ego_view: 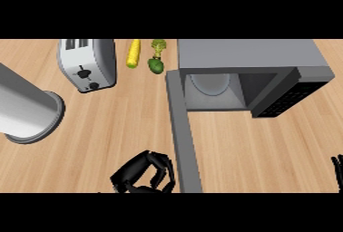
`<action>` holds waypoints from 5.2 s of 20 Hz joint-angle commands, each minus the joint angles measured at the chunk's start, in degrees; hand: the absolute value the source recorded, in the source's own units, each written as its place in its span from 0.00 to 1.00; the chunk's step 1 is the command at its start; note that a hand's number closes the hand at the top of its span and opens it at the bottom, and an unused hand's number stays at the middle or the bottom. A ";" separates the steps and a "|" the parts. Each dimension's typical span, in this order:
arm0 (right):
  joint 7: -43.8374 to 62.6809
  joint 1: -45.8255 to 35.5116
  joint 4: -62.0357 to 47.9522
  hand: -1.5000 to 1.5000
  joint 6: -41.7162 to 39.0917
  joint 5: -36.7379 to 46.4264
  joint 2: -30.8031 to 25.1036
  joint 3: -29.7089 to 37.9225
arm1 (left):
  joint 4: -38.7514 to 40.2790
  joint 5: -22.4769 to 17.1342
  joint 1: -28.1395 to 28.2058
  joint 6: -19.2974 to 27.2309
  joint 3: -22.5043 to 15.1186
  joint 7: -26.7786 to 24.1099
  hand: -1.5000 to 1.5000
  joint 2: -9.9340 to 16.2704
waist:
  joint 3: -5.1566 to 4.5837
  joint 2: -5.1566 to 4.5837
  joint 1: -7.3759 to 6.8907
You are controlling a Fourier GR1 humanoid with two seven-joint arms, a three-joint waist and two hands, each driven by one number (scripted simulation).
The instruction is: Pick up the milk, place it into the microwave and close the microwave
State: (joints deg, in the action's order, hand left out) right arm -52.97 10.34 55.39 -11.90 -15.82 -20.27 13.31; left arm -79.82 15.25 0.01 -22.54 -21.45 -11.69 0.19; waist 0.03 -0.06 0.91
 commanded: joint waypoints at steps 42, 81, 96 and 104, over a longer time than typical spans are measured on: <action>9.59 -6.42 20.45 0.00 -10.45 -6.89 -9.38 -5.79 | 24.02 -42.39 -49.44 48.22 -34.17 -3.05 1.00 -0.13 | -0.12 -3.11 15.37; 20.95 -19.59 38.62 1.00 -27.61 -11.87 -18.52 -19.59 | 36.55 -55.35 -65.20 54.82 -31.76 -3.05 1.00 -0.04 | 0.30 -4.65 23.81; 24.92 -19.13 46.88 1.00 -26.86 -13.87 -19.03 -23.21 | 36.82 -57.50 -63.99 58.57 -32.78 -5.16 1.00 0.02 | 0.33 -4.74 26.26; 26.33 -17.67 50.14 1.00 -25.25 -13.99 -18.68 -24.26 | 37.19 -61.11 -61.48 67.85 -26.64 -7.51 1.00 0.05 | -0.16 -3.73 24.38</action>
State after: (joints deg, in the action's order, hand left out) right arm -25.42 -7.85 104.51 -36.08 -29.59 -39.12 -10.78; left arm -44.55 -43.34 -57.91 39.84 -54.45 -18.03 3.74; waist 0.19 -4.12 26.23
